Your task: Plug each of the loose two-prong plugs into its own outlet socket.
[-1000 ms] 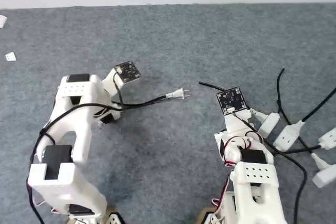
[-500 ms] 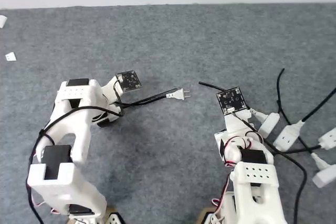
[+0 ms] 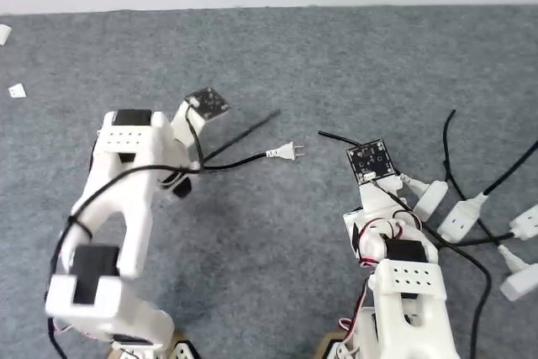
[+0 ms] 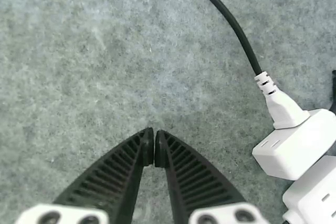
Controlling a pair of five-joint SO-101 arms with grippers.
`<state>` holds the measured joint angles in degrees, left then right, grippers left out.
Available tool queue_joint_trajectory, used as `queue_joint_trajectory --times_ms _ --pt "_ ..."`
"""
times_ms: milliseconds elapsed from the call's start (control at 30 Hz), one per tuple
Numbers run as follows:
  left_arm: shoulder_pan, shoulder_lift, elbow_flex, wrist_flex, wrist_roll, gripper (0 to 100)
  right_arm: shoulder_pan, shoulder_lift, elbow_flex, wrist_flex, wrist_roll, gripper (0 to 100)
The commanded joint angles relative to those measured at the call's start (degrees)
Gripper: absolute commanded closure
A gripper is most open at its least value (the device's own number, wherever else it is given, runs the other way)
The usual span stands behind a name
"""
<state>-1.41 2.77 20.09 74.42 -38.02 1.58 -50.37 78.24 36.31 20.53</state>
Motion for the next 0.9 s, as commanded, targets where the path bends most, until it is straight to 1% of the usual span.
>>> queue_joint_trajectory --times_ms 0,100,167,200,267,367,467,600,700,867 --pt "4.13 -12.75 8.13 -7.03 8.7 99 -0.48 -1.1 -0.44 -1.1 0.62 99.0" --pt "7.21 -22.33 19.91 -16.18 15.74 99 -0.48 -1.1 -0.44 -1.1 0.62 99.0" --pt "8.88 -26.37 26.07 -19.69 19.87 98 -0.48 -1.1 -0.44 -1.1 0.62 99.0" --pt "9.76 -26.81 27.38 -19.78 21.71 98 -0.48 -1.1 -0.44 -1.1 0.62 99.0" --pt "10.64 -25.23 27.65 -17.05 25.32 97 -0.48 -1.1 -0.44 -1.1 0.62 99.0" --pt "10.9 -18.81 25.19 -11.69 29.8 89 -0.48 -1.1 -0.44 -1.1 0.62 99.0" --pt "10.02 -11.16 22.02 -8.97 30.51 83 -0.48 -1.1 -0.44 -1.1 0.62 99.0" --pt "8.53 -6.15 19.56 -10.9 30.24 83 -0.48 -1.1 -0.44 -1.1 0.62 99.0" --pt "8.26 -7.82 19.74 -11.78 29.45 83 -0.48 -1.1 -0.44 -1.1 0.62 99.0" --pt "8.26 -14.86 22.46 -11.43 25.49 83 -0.48 -1.1 -0.44 -1.1 0.62 99.0"
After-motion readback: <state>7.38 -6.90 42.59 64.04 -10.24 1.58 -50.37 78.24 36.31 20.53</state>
